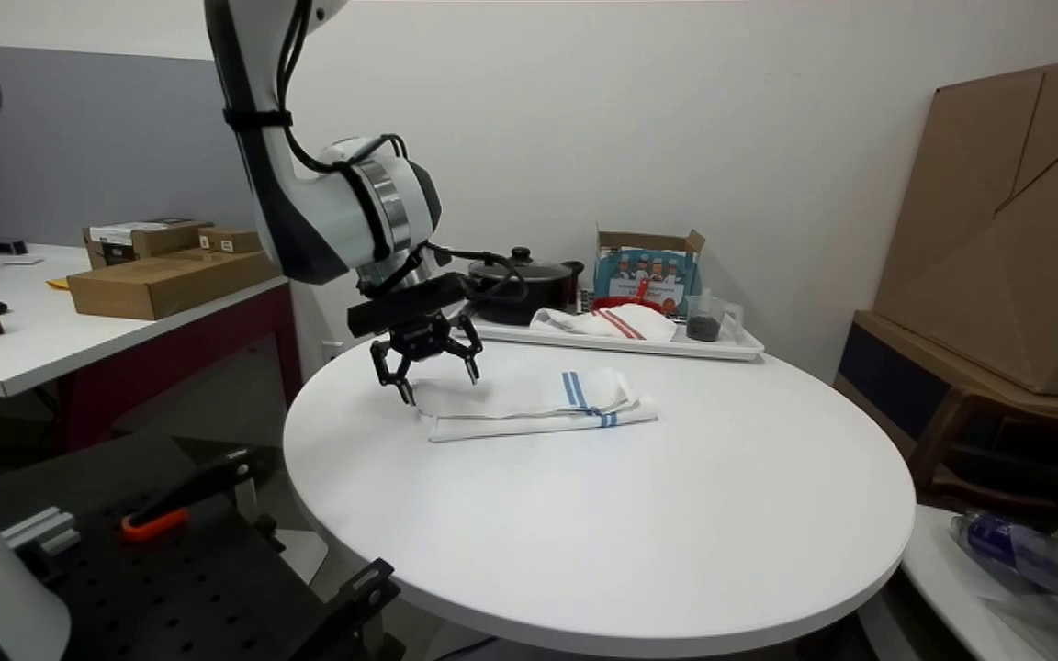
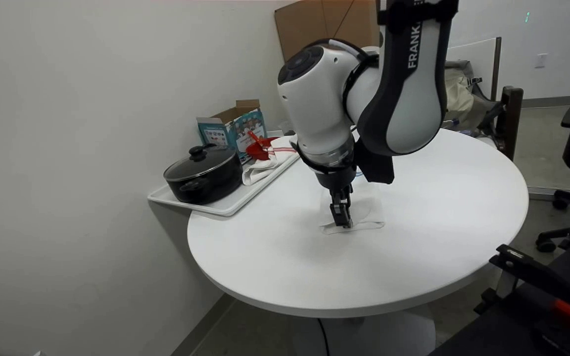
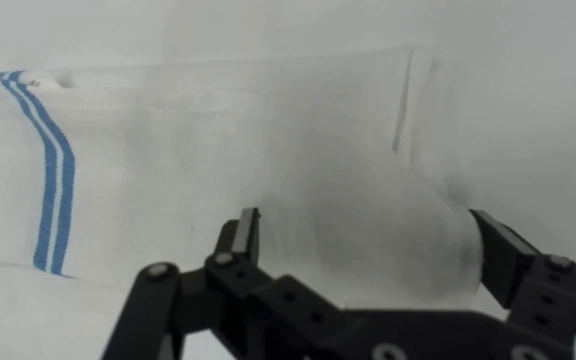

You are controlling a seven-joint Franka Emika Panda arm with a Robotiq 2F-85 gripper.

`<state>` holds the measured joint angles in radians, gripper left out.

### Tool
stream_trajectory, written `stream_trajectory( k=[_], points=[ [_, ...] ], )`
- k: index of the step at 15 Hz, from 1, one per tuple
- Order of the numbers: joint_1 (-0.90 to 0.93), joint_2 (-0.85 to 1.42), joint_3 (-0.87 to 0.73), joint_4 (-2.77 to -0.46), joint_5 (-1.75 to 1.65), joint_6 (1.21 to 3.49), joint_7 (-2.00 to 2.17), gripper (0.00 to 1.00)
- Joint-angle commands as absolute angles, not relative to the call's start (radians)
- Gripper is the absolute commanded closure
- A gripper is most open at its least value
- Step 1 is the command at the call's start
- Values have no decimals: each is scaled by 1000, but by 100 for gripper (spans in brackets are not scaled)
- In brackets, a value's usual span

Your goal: Fold the towel

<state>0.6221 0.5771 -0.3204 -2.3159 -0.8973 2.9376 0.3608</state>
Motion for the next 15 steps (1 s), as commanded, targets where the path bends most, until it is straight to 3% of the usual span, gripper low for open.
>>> stream_trajectory(
  k=[1,2,3,5,13,15],
  points=[
    [653,635,-339,-2285,-917,2961,404,0],
    [657,643,-340,-2282,-917,2961,406,0],
    [660,650,-340,-2279,-918,2963,406,25],
    [664,660,-341,-2274,-918,2968,404,33],
    [652,616,-323,-2309,-893,2956,396,96],
    [637,570,-304,-2349,-890,2963,370,100]
  ],
)
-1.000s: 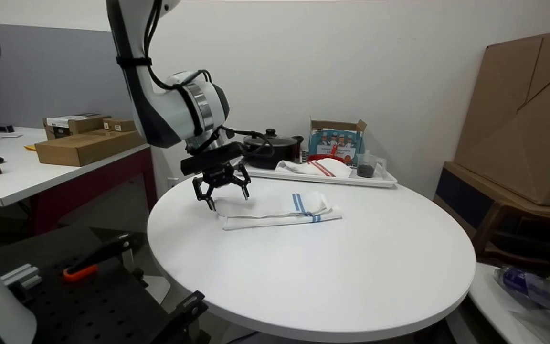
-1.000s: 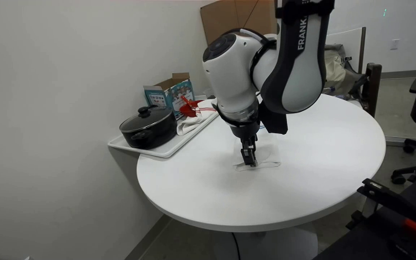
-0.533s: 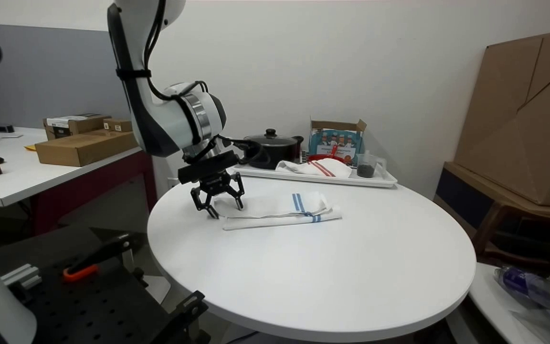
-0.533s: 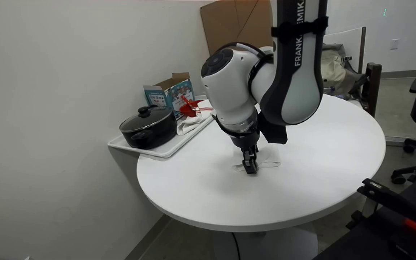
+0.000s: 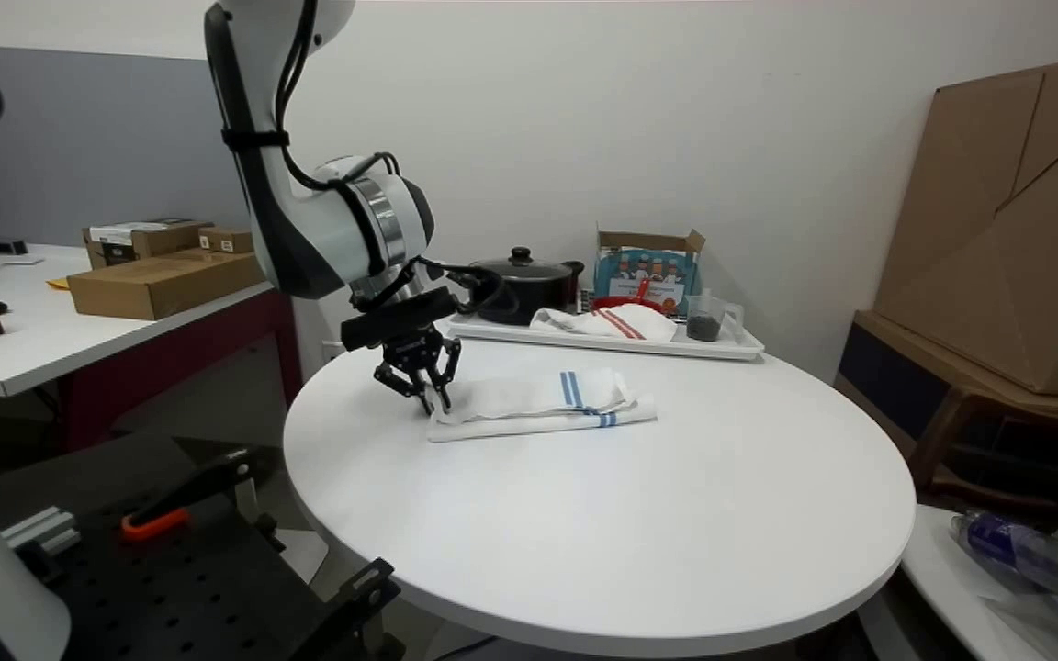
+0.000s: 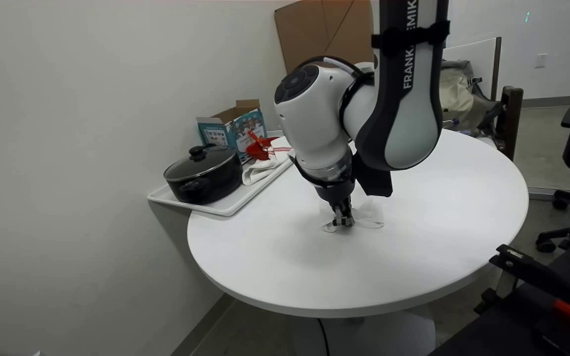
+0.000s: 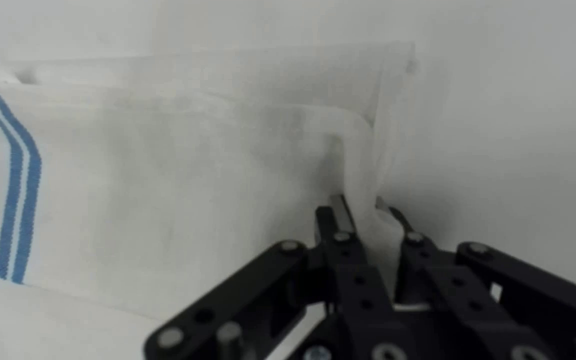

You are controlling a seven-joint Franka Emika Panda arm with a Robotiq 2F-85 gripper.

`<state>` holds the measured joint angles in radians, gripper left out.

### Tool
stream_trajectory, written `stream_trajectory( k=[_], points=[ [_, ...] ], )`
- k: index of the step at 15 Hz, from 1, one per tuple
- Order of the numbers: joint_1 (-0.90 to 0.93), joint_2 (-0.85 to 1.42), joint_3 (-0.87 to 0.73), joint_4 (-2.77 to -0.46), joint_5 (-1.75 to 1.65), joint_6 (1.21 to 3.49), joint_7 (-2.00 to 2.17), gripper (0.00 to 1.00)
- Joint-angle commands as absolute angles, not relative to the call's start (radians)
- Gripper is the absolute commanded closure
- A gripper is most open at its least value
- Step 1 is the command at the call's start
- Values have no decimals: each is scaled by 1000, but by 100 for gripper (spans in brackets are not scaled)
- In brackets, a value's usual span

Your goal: Fold the towel

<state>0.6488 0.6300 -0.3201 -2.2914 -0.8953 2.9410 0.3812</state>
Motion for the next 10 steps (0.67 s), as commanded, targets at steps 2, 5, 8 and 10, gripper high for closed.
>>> stream_trajectory(
  k=[2,5,8,10],
  points=[
    [626,523,-285,-2392,-892,2975,353,100],
    [618,453,-255,-2455,-894,2994,335,99],
    [578,391,-199,-2504,-872,3003,280,99],
    [518,361,-136,-2520,-818,2995,214,99]
  ],
)
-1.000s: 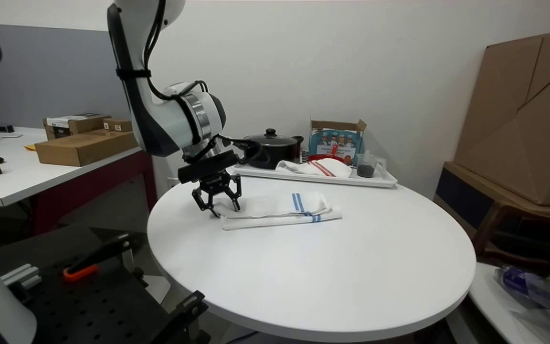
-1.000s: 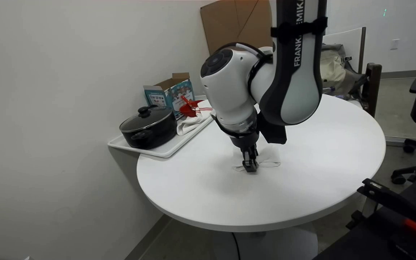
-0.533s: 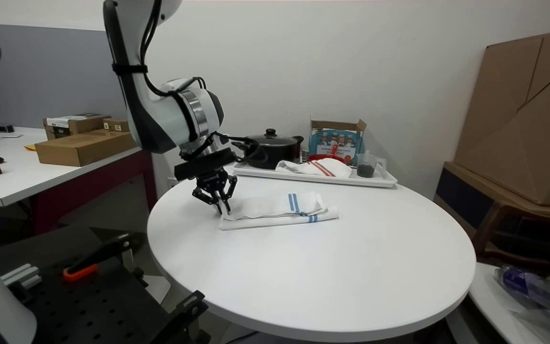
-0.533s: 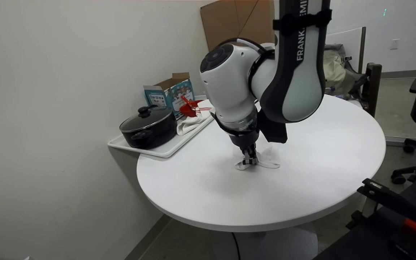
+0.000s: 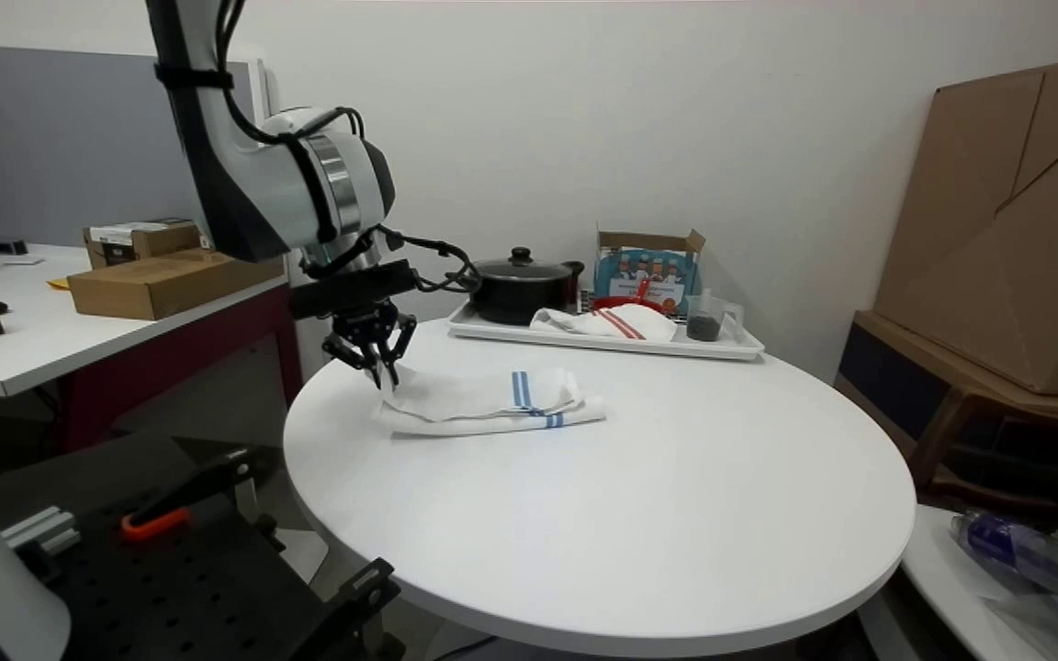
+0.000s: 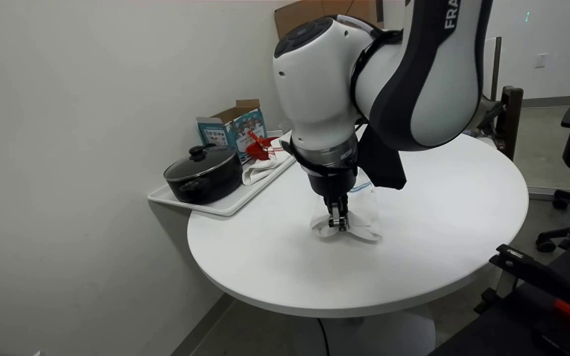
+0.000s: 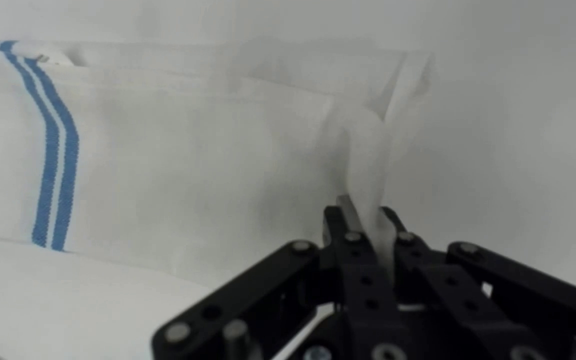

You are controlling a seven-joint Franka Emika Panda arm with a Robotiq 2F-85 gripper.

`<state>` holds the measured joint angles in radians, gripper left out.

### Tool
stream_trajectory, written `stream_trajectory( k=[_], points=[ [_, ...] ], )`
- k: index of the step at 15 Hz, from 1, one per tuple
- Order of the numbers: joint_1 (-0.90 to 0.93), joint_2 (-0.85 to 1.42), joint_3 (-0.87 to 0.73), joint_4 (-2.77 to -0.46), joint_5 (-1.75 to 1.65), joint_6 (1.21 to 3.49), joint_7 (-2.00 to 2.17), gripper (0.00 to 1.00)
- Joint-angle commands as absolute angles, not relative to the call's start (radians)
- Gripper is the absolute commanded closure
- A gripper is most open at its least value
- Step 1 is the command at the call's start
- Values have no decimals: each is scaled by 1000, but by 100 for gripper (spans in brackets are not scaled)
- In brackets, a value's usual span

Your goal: Fold the towel

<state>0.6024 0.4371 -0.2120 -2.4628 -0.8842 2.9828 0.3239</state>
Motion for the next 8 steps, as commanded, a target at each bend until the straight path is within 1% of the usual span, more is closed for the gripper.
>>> stream_trajectory(
  k=[1,5,8],
  points=[
    [484,349,-101,-2522,-783,2991,179,99],
    [309,329,57,-2449,-576,2938,10,99],
    [238,328,117,-2344,-426,2857,-102,99]
  ],
)
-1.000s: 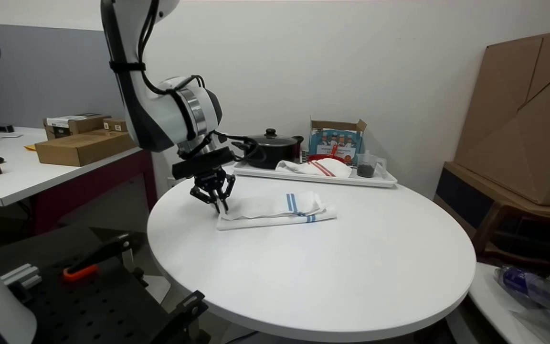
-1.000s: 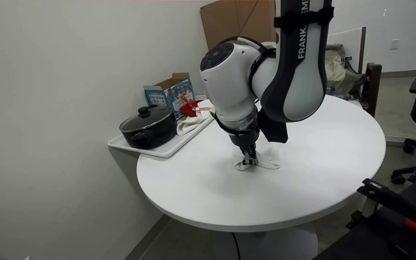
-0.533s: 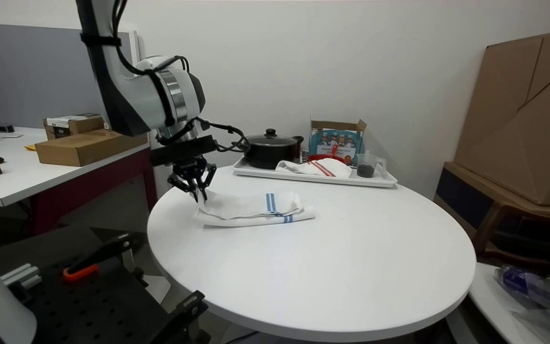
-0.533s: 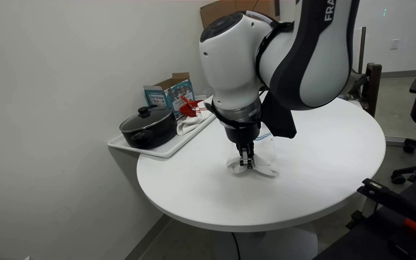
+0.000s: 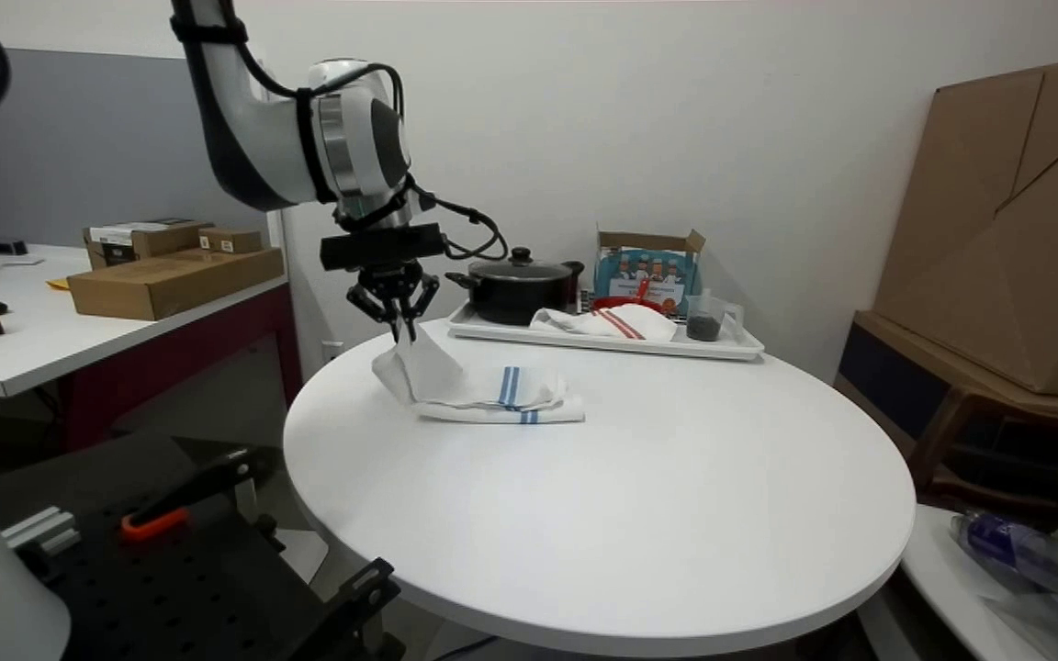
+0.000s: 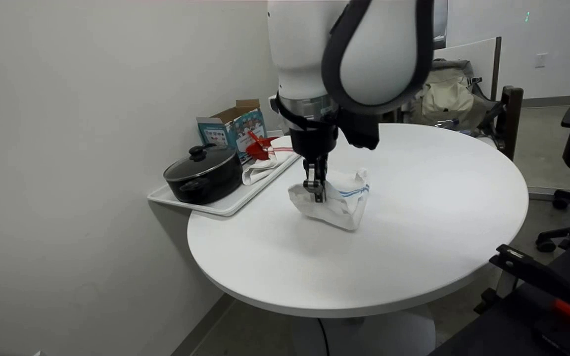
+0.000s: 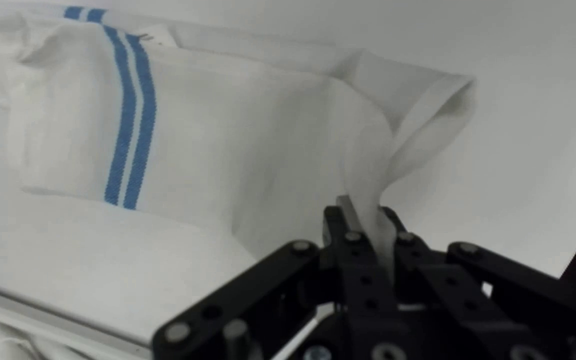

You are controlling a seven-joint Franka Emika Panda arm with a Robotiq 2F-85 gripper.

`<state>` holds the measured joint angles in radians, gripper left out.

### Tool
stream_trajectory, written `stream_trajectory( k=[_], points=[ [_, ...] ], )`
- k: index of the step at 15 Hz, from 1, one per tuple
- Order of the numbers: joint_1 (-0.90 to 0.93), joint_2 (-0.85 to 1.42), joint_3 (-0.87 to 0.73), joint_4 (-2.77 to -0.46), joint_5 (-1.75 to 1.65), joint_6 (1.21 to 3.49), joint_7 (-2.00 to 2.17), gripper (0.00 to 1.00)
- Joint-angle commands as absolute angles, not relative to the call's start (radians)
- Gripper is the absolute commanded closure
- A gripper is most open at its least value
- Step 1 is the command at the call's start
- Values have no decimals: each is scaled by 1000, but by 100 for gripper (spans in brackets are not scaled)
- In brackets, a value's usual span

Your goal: Fold the towel

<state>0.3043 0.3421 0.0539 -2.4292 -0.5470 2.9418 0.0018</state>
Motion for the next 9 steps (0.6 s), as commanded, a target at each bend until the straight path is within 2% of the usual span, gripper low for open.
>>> stream_trajectory(
  k=[1,9],
  points=[
    [222,329,128,-2306,-391,2825,-131,99],
    [216,388,123,-2094,-351,2667,-154,99]
  ],
)
